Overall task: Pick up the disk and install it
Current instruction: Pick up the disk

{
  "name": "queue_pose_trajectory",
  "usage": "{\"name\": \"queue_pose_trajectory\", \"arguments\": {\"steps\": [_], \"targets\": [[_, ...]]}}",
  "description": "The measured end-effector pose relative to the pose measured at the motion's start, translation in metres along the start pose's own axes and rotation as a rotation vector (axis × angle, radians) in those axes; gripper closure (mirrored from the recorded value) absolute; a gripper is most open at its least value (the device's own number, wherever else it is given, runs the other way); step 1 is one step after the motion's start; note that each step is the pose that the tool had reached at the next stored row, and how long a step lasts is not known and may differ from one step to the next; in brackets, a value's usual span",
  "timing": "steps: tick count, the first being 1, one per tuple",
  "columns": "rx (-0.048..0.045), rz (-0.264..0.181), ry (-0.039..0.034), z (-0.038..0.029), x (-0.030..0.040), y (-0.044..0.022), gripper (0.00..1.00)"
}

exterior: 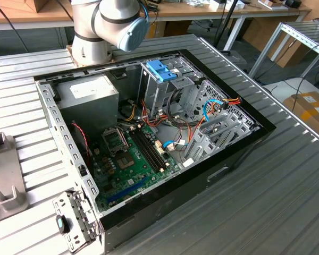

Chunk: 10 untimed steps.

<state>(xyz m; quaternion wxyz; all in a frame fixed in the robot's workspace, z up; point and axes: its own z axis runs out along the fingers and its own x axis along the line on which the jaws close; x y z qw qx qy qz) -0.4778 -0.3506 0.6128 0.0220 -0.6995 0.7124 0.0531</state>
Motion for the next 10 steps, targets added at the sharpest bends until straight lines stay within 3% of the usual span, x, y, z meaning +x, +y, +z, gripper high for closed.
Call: {"name": "queue_pose_trajectory", "arguments": {"steps": [5, 10], "targets": [[0.0000, 0.000, 0.0007, 0.0023, 0.0032, -0.0022, 0.63], [0.0002, 0.000, 0.0028, 0.0040, 0.0049, -0.0088, 0.63]]}}
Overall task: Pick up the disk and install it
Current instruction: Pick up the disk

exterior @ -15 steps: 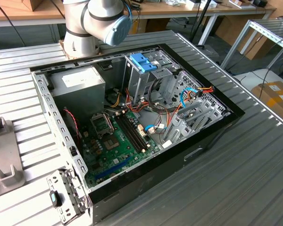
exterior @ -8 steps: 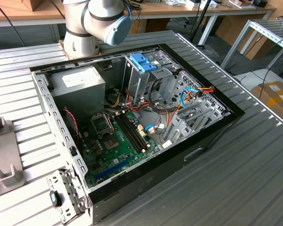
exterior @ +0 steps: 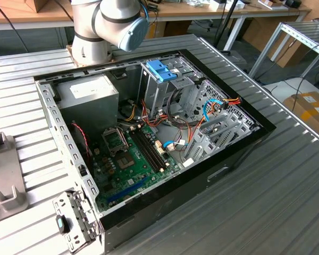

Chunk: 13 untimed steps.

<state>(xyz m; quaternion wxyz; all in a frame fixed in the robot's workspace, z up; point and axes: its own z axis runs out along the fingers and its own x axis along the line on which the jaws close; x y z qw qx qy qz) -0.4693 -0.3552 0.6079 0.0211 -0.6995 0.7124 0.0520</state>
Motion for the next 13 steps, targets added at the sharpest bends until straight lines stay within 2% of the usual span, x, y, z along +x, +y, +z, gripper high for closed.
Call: {"name": "queue_pose_trajectory", "arguments": {"steps": [13], "targets": [[0.0000, 0.000, 0.0004, 0.0016, 0.0083, -0.0118, 0.63]]}}
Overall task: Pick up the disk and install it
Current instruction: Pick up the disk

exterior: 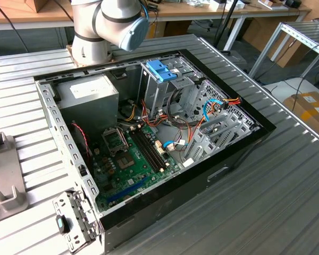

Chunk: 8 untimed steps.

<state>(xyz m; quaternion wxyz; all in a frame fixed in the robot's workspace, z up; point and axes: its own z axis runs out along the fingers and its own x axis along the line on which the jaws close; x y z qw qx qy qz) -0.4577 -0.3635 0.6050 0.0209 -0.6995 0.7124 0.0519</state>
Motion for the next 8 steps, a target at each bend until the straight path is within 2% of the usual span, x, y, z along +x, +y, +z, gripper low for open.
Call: {"name": "queue_pose_trajectory", "arguments": {"steps": [4, 8], "targets": [[-0.0001, 0.000, 0.0007, 0.0009, 0.0025, -0.0071, 0.63], [0.0000, 0.000, 0.0014, 0.0016, 0.0038, -0.0105, 0.63]]}}
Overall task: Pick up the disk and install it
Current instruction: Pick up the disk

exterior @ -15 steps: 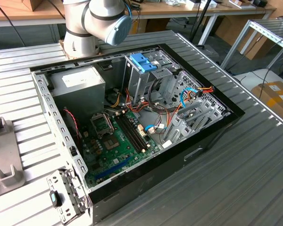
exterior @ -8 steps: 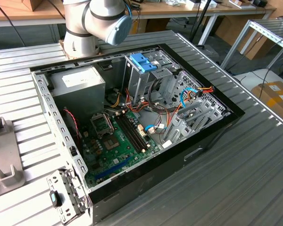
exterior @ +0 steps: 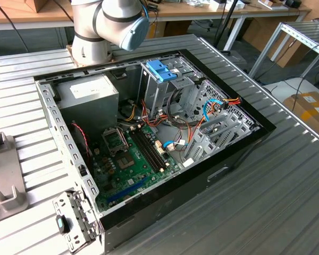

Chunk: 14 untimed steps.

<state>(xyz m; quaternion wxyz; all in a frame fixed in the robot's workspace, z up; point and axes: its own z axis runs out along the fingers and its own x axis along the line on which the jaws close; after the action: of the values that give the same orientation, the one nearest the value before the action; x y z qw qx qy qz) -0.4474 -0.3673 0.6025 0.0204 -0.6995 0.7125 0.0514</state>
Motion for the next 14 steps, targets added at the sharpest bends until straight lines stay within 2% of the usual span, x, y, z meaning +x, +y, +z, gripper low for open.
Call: {"name": "queue_pose_trajectory", "arguments": {"steps": [14], "targets": [[0.0001, 0.000, 0.0029, 0.0030, 0.0058, -0.0126, 0.63]]}}
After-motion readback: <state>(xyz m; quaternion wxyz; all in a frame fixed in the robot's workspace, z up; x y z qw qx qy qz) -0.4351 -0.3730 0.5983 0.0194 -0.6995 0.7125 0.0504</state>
